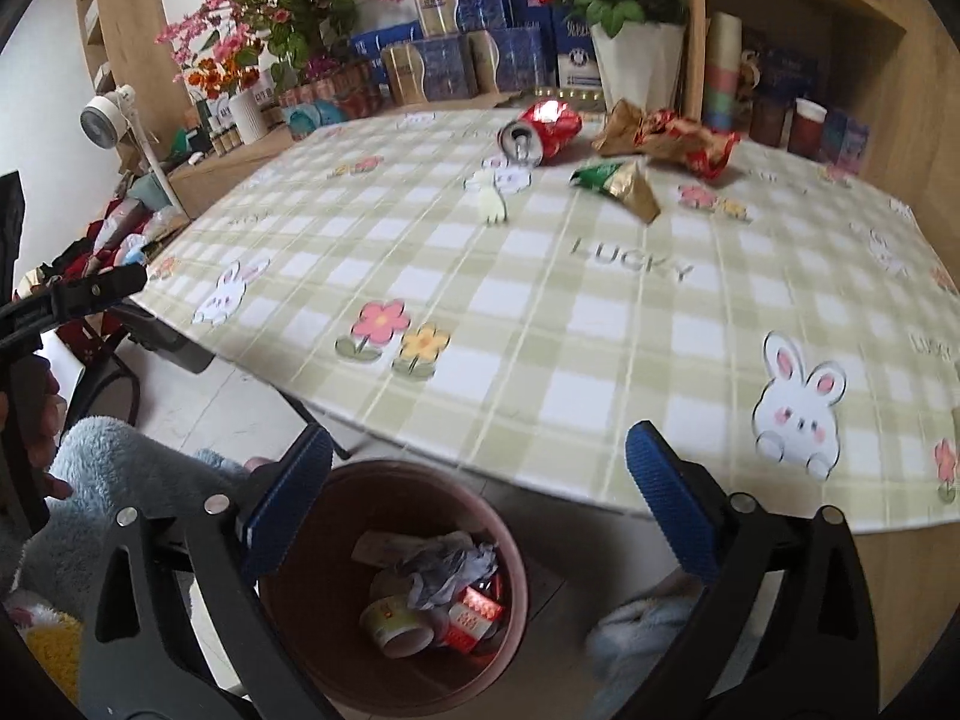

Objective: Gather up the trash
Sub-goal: 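Move the right gripper to the green snack packet and grasp it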

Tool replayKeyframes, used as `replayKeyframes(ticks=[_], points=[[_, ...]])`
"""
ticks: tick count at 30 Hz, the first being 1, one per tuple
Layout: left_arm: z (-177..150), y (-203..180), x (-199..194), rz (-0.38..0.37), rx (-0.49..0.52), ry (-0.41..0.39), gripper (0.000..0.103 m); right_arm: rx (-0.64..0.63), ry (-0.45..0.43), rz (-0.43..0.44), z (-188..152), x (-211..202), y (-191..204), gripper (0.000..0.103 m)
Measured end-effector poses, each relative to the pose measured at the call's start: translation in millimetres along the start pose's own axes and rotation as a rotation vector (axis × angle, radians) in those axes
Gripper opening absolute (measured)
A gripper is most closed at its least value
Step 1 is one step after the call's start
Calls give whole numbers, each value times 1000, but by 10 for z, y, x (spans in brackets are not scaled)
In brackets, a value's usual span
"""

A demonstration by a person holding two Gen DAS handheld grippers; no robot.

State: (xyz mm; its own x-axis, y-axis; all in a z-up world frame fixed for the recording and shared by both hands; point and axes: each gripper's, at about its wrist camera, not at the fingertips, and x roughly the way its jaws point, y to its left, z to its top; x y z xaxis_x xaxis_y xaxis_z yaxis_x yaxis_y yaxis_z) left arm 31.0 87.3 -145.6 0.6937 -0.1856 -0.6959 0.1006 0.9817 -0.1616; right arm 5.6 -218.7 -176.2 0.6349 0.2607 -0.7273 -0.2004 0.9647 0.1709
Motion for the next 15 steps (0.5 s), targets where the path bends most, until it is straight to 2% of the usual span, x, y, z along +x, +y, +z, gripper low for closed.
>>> replayKeyframes(ticks=[10, 15], points=[[277, -145, 235, -22, 26, -4, 97, 17, 22, -35, 284, 111, -287, 97], [424, -279, 423, -53, 52, 9, 97, 19, 24, -83, 424, 194, -449, 97]])
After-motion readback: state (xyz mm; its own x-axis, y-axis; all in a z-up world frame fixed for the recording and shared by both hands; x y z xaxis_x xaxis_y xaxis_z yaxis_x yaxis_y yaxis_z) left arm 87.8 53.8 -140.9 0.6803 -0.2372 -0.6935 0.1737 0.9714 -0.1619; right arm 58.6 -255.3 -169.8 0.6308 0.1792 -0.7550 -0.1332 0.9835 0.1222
